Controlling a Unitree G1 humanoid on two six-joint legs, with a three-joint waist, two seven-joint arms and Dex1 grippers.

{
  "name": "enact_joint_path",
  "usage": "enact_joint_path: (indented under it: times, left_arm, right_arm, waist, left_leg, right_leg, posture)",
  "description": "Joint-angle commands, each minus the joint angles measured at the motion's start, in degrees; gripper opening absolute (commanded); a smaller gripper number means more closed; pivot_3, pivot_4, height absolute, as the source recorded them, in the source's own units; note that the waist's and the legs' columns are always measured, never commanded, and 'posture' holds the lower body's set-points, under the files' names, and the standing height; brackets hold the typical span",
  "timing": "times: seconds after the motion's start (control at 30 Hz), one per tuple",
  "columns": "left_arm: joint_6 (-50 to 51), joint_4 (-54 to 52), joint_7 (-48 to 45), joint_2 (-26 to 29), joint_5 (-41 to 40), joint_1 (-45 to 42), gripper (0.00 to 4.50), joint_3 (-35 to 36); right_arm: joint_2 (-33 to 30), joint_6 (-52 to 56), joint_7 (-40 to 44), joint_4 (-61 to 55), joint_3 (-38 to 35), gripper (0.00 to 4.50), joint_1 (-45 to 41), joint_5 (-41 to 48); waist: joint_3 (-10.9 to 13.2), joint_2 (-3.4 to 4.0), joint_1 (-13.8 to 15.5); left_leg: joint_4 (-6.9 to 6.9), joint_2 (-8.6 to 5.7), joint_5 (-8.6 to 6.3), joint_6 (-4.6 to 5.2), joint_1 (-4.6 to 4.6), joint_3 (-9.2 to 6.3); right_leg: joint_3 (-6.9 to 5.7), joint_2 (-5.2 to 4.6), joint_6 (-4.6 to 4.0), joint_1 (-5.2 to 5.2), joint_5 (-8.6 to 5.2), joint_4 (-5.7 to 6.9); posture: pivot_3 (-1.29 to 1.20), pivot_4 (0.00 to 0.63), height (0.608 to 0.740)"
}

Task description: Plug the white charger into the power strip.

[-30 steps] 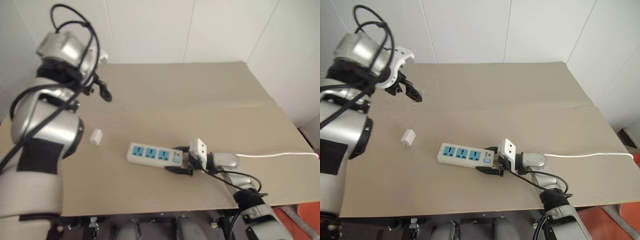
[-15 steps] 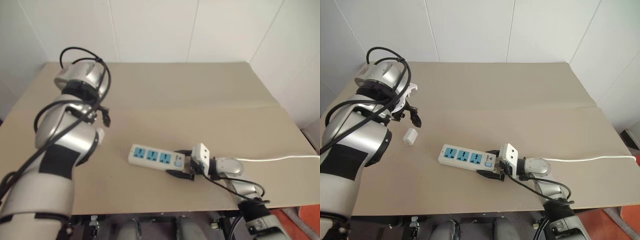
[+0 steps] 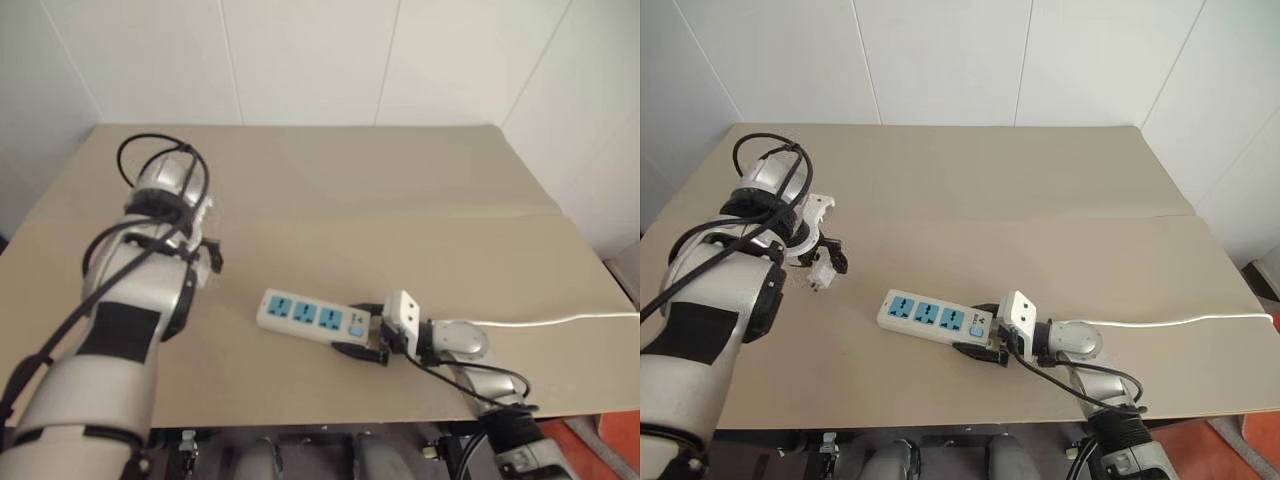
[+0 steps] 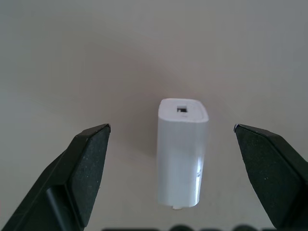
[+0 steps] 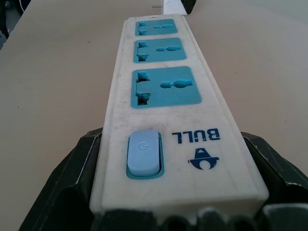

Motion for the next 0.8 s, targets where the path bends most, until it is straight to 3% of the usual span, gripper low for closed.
enact_joint_path:
  times: [0.03,0.17,0.2,0.33,0.57,0.7,0.8]
  left_arm:
    - [-1.95,0.0,3.75,-0.09,-0.83,0.21,4.5,2.63]
    - [-2.41,0.24,5.08,-0.59,-1.15,0.27,4.5,4.24]
    - [-2.49,0.25,5.11,-0.74,-1.27,0.31,4.32,4.48]
    - [-2.61,0.18,4.63,-1.14,-1.44,0.34,3.3,4.73]
    - [-2.44,0.26,3.84,-0.95,-1.58,0.37,1.05,4.74]
    - [-5.68,-1.61,-1.55,-0.41,-1.67,0.13,1.01,3.15]
    - [-18.42,-11.31,-2.95,1.5,-5.3,1.76,1.01,7.65]
  right_arm:
    - [0.18,2.27,0.05,-0.24,2.55,3.46,2.18,-0.16]
    - [0.18,3.02,-0.59,-1.39,2.64,3.46,2.99,-0.16]
    - [0.17,3.19,-0.75,-1.64,2.61,3.46,3.15,-0.14]
    - [0.23,3.72,-1.75,-2.05,2.32,3.46,3.4,-0.32]
    - [0.33,4.0,-2.83,-2.33,2.43,3.46,3.81,-0.38]
    - [0.65,4.24,-3.52,-2.45,2.61,3.46,4.01,-0.36]
    - [0.98,4.41,-4.23,-2.27,2.52,3.46,4.14,-0.37]
  waist:
    - [0.0,0.0,0.04]
    - [-0.01,-0.01,0.19]
    - [-0.01,-0.01,0.22]
    - [-0.01,-0.01,0.34]
    - [-0.01,-0.02,0.45]
    - [-0.01,-0.02,0.5]
    - [-0.02,-0.02,0.52]
  left_leg:
    - [0.0,0.0,0.0,0.0,0.0,0.0]
    - [0.0,-0.01,0.0,-0.01,0.05,0.01]
    - [0.0,-0.01,0.0,-0.01,0.04,0.01]
    - [0.0,-0.02,0.01,-0.02,0.04,0.01]
    - [0.0,-0.03,0.06,-0.09,0.09,0.01]
    - [0.0,-0.03,0.08,-0.13,0.1,0.01]
    - [0.0,-0.01,0.14,-0.24,0.09,0.01]
  right_leg:
    - [0.0,0.0,0.0,0.0,0.0,0.0]
    - [0.0,-0.01,0.0,0.01,0.0,0.01]
    - [0.0,-0.01,0.0,0.0,0.0,0.01]
    - [0.0,-0.01,0.0,0.01,0.0,0.02]
    - [0.0,-0.01,0.0,0.01,0.0,0.0]
    - [0.0,-0.01,0.0,0.02,0.0,0.0]
    - [-0.01,0.0,0.0,-0.01,0.0,-0.01]
  posture:
    - [0.0,0.15,0.74]
    - [0.0,0.15,0.74]
    - [0.0,0.15,0.74]
    - [0.0,0.15,0.74]
    - [0.0,0.15,0.74]
    - [0.0,0.15,0.74]
    - [0.0,0.15,0.74]
